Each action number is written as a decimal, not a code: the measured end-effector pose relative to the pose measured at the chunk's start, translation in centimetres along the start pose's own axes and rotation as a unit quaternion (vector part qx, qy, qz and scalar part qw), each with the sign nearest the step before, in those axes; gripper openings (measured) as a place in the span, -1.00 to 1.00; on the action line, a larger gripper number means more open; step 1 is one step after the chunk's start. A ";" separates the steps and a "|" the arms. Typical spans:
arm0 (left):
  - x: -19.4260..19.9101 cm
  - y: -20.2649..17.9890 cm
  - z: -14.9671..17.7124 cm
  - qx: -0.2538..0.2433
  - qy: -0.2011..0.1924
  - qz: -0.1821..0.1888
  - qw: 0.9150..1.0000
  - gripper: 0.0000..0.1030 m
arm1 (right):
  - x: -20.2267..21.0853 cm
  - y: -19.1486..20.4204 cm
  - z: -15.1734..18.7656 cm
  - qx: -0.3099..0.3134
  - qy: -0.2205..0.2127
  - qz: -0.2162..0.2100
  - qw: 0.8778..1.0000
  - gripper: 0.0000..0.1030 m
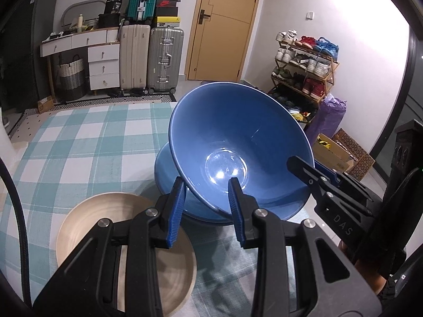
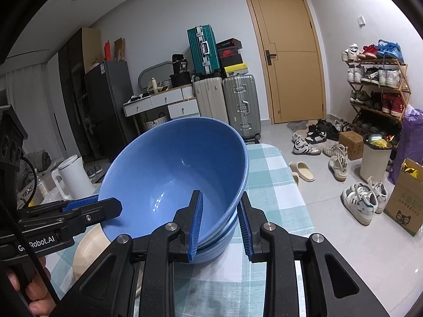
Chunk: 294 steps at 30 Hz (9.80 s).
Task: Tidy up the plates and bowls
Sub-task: 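Lower the held blue bowl into the nested blue bowls with both tools, then open both tools to release the three nested blue bowls, then close both tools on the rim of the nested blue bowl stack, then lift the blue bowl stack with both tools and carry it over the cream plates, then lower the blue bowl stack onto the cream plates with both tools, then open both tools to release the bowl stack on the plates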
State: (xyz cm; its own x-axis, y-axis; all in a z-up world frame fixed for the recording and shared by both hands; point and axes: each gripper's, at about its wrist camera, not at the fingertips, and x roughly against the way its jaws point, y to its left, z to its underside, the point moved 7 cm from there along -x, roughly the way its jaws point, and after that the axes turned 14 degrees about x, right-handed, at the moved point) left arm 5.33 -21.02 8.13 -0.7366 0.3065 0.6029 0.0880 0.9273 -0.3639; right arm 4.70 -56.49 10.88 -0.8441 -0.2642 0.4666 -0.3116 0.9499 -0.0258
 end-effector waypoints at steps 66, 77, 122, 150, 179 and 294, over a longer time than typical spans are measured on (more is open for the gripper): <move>-11.0 7.5 0.5 0.005 0.041 -0.063 0.997 0.33 | -5.4 -0.1 3.3 0.017 0.057 -0.009 0.998 0.40; -11.2 7.9 0.2 -0.015 0.038 -0.075 0.996 0.92 | -5.1 -0.8 3.2 -0.018 0.050 -0.026 0.998 0.94; -17.1 9.9 -0.7 0.076 0.092 0.012 0.993 -0.30 | -9.3 -0.1 4.4 -0.087 0.087 -0.079 0.989 0.05; -10.8 7.5 -1.6 0.040 0.035 0.013 0.999 -0.30 | -4.2 0.6 2.1 -0.060 0.031 -0.062 0.996 0.04; 5.2 11.5 -2.3 0.049 -0.038 -0.022 0.998 -0.30 | 1.0 10.3 -1.9 -0.006 0.004 -0.115 0.993 0.04; 4.9 24.6 4.9 -0.040 -0.127 -0.011 0.991 0.98 | -1.4 11.6 5.4 0.116 -0.055 -0.208 0.970 0.99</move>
State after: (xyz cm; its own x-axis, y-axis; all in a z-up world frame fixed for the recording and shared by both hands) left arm 0.64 2.25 -1.33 -0.8826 0.2324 0.4087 0.1161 0.9501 -0.2895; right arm -0.03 -46.00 5.16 -0.6626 -0.6444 0.3817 -0.7135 0.6981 -0.0601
